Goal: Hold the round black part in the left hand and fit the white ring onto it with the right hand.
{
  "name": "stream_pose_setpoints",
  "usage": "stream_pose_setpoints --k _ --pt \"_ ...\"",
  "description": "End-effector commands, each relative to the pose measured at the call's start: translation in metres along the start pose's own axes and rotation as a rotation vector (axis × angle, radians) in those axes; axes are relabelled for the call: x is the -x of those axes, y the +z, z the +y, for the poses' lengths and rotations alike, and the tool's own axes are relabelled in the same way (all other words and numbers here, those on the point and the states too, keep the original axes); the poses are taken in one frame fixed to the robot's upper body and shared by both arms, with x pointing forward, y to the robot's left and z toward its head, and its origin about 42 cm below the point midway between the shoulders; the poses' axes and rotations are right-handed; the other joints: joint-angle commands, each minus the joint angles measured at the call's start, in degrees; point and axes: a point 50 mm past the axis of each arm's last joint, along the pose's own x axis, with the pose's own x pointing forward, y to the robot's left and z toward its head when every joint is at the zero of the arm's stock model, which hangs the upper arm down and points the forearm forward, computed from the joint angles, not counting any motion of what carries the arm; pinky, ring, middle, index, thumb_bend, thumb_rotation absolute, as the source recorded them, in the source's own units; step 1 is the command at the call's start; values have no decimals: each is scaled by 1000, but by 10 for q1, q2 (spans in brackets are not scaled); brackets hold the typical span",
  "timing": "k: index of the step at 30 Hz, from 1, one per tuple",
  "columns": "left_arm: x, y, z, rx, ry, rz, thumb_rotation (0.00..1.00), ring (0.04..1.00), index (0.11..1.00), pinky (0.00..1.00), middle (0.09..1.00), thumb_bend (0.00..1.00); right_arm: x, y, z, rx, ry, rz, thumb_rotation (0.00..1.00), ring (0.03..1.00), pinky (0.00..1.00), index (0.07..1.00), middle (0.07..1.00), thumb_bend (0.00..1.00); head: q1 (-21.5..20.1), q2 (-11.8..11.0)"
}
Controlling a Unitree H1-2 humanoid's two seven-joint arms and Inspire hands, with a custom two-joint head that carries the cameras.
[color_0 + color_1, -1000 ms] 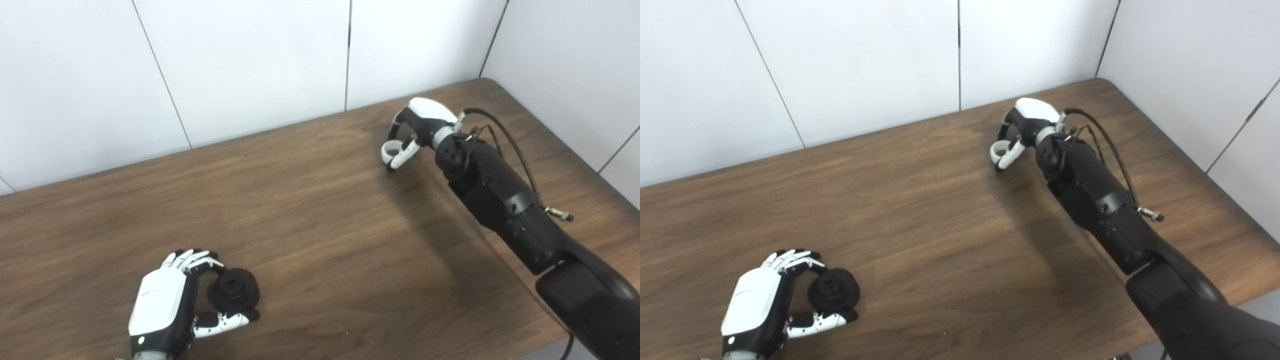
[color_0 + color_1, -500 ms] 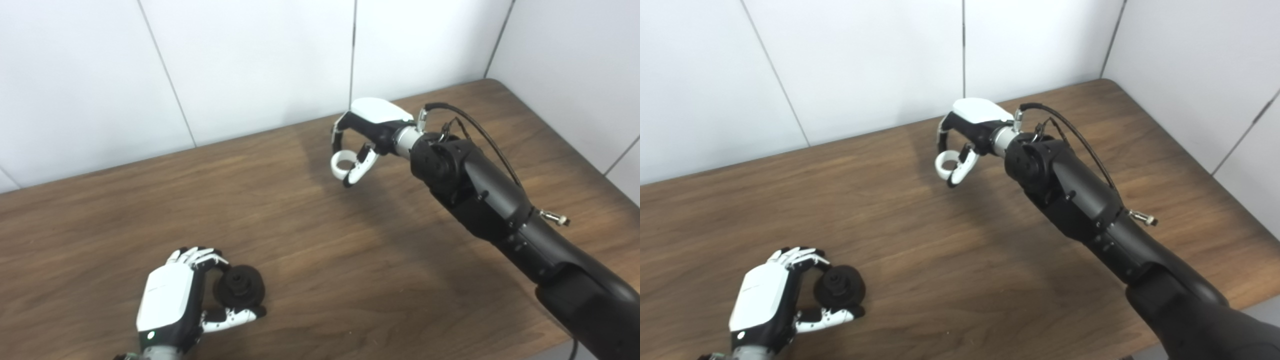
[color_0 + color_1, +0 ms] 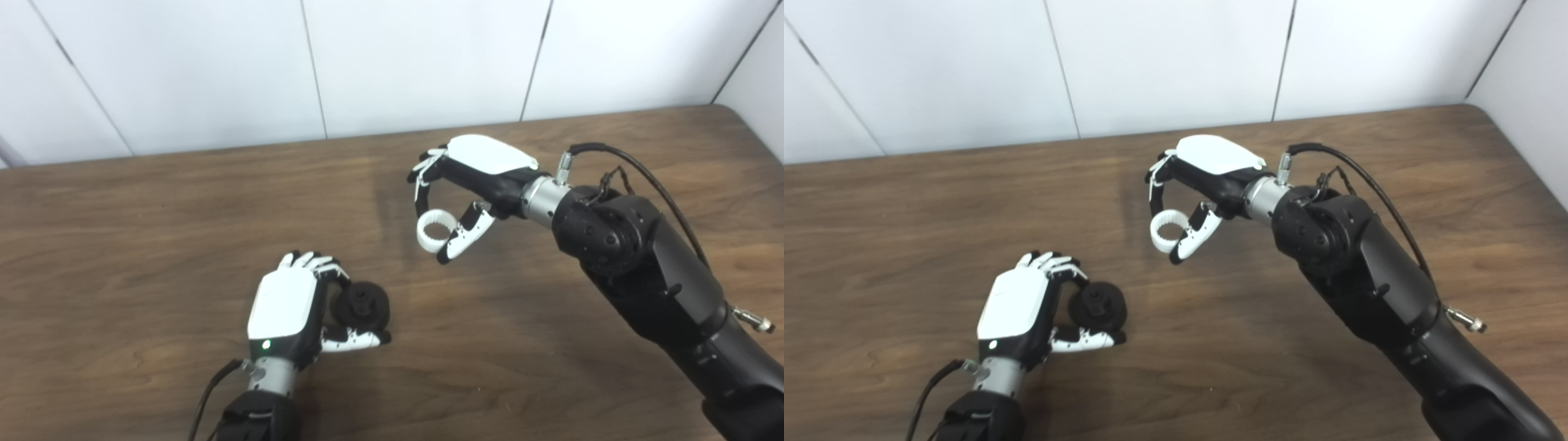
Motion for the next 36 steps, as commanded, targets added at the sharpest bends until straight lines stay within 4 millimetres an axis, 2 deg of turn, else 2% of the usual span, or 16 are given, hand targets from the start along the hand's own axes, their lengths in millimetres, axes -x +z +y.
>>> stream_pose_setpoints --k 1,16,24,36 --pt "9 2 -30 -10 -184 34 55 883 484 962 799 524 4 13 -11 25 -43 -72 140 950 995 484 830 524 8 2" --pt "0 17 -38 0 -190 41 57 890 481 970 795 525 0 30 18 0 4 -162 139 956 1000 483 824 524 30 11" --pt "-1 18 -39 -3 -189 46 57 894 482 971 795 525 -4 36 23 -2 10 -180 139 949 996 484 825 525 29 13" --pt "-1 22 -38 -6 -192 44 57 896 482 977 797 525 -11 34 25 -18 9 -177 137 955 997 484 827 524 40 17"
